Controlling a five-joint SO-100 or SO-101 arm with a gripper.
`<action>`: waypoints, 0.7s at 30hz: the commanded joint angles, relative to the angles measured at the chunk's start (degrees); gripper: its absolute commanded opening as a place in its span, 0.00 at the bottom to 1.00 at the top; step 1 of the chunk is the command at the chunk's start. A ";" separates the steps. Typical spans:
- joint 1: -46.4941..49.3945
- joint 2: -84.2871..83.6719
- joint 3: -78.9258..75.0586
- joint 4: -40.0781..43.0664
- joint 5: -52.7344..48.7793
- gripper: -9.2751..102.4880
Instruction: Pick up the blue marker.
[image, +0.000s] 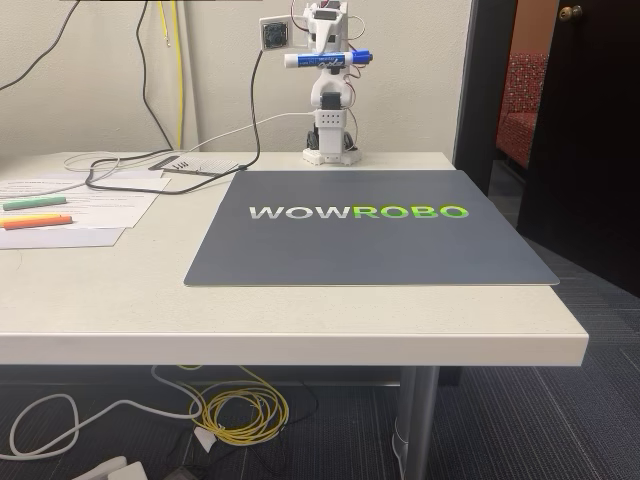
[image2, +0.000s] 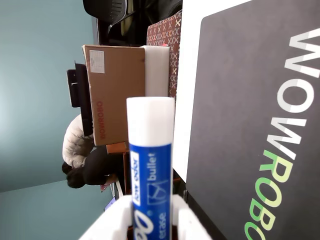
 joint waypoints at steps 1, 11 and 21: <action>0.53 -0.18 -2.81 -1.14 -0.70 0.10; 1.05 0.00 -2.29 -0.62 -1.49 0.10; 1.05 0.09 -2.81 -0.44 -1.14 0.10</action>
